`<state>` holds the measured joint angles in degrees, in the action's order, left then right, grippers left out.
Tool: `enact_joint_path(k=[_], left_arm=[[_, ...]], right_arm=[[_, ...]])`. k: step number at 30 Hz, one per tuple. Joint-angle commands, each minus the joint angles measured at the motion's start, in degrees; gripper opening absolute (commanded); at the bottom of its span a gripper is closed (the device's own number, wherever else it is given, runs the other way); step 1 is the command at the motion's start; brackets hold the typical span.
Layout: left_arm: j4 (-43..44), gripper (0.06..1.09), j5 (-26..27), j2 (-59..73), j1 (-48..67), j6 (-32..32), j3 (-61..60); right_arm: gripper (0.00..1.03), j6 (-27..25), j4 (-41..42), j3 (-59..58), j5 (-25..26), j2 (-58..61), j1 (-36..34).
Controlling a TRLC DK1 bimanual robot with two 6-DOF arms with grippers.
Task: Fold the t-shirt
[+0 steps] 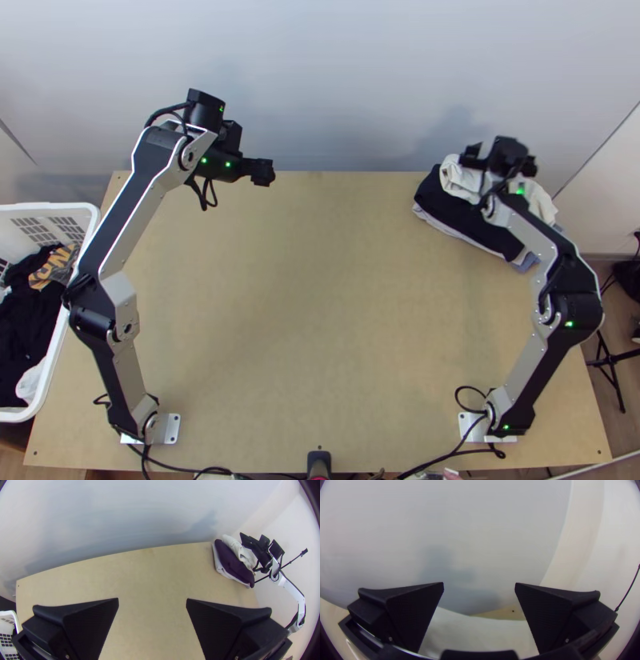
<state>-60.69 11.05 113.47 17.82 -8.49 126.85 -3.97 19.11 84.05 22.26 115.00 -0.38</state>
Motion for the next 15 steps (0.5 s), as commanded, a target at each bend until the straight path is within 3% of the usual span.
enact_joint_path(k=[1, 15], left_arm=[[-0.05, 1.04, -0.06, 0.0, -1.3, 0.32, -1.51], [0.74, 1.04, -0.06, -0.18, -1.21, 0.23, -1.87]], right_arm=[[0.99, 0.1, 0.93, -5.74, -0.02, 2.51, 1.53], [0.99, -0.6, 3.91, -10.57, 0.77, 0.58, 2.14]])
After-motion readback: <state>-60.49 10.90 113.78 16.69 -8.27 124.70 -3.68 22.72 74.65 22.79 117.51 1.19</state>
